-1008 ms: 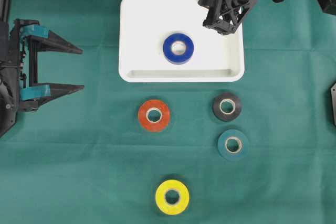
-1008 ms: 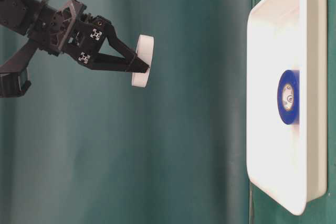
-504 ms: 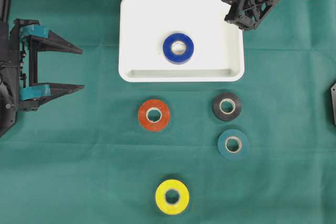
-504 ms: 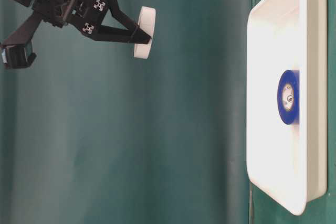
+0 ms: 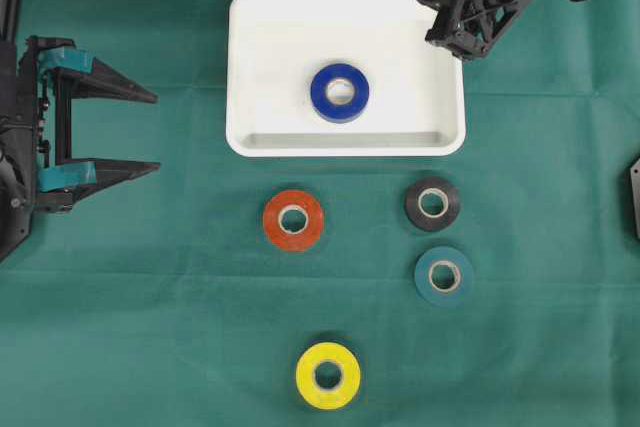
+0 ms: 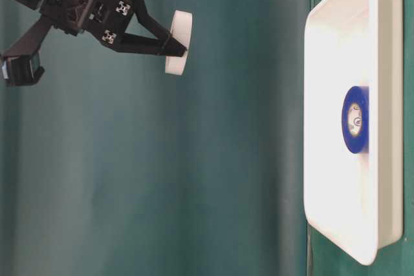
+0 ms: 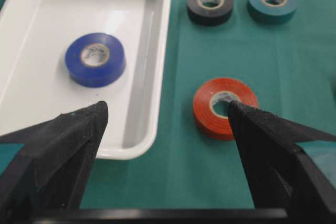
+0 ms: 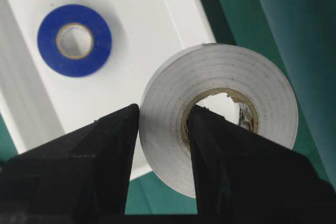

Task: Pick up the tape from a random location and place it into the white case.
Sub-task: 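Lower the white tape into the tray's upper right and release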

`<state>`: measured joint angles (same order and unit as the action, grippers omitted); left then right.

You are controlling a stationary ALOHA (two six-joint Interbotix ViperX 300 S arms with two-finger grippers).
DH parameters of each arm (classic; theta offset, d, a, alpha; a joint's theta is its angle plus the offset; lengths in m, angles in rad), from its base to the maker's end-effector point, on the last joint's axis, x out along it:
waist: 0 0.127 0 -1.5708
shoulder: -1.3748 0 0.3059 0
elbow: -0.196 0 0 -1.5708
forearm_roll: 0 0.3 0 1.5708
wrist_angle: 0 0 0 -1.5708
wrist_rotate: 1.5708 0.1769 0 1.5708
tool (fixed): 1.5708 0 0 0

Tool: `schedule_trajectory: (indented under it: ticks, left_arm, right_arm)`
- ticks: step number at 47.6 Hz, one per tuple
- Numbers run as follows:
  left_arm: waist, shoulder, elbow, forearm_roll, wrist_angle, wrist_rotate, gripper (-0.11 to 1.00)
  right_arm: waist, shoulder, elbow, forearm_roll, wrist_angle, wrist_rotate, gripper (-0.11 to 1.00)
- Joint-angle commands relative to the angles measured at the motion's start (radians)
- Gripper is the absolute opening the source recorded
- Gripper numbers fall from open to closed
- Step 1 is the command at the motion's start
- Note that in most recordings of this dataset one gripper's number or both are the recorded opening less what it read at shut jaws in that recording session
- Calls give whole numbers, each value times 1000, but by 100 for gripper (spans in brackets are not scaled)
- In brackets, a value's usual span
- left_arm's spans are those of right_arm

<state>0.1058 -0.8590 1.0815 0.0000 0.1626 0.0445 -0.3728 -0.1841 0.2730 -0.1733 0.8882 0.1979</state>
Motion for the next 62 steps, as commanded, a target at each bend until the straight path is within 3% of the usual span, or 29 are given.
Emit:
schedule_trajectory:
  ticks: [1, 41, 62]
  left_arm:
    - [-2, 3, -17, -3, -6, -2, 94]
    - [-2, 3, -17, -2, -6, -2, 94]
    - [-2, 3, -17, -2, -6, -2, 94]
  right_arm:
    - [2, -11, -11, -3, -9, -2, 33]
    - [2, -9, 2, -2, -14, -2, 33]
    - [2, 100, 176, 2, -259, 49, 33]
